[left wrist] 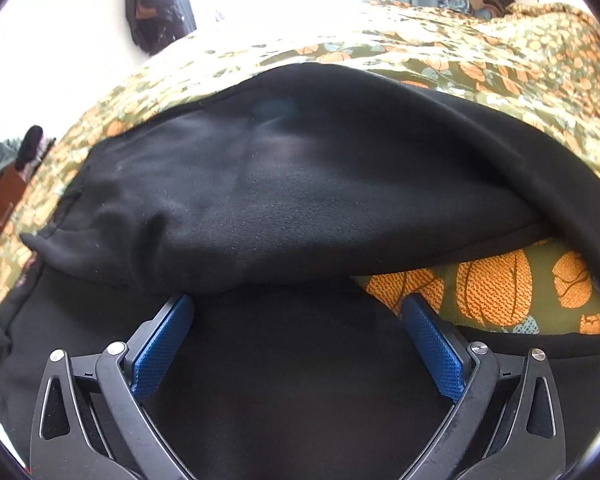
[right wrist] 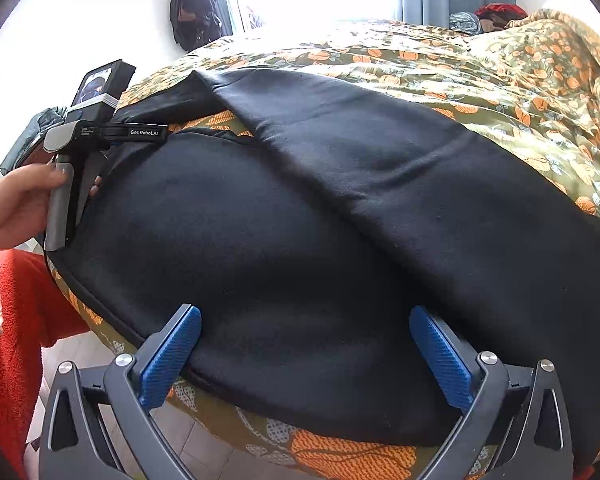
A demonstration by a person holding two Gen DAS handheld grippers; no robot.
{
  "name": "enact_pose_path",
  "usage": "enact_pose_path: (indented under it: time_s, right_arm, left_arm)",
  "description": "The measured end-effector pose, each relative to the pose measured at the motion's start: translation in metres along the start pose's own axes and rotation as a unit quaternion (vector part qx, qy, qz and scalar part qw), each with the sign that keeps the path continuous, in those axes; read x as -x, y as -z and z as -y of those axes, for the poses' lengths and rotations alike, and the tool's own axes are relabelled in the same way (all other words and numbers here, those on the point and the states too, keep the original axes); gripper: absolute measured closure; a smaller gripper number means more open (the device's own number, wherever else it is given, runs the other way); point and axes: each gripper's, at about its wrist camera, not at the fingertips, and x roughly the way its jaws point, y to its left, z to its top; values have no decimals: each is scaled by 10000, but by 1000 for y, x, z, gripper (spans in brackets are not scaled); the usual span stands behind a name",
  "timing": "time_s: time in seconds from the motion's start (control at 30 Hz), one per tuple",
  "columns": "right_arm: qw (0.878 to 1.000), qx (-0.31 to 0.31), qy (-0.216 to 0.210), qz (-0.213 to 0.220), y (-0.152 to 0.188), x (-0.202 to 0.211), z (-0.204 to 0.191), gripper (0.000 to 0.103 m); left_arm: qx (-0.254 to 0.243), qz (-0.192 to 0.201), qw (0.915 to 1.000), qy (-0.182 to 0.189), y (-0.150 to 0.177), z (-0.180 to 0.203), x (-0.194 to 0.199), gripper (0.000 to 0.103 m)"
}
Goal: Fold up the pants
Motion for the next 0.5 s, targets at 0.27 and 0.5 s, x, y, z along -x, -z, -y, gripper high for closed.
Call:
enact_pose_path:
  time_s: [0.27,0.5]
  right_arm:
    - [9999,-93,48,7,-1,-1,-1,0]
    - [9999,-100,52,-4,-2,-1,0,0]
  left_arm:
    - [-14,17,10000,-16,7,-5,2,0]
    - [-17,18,10000,-20,6,-4,2,0]
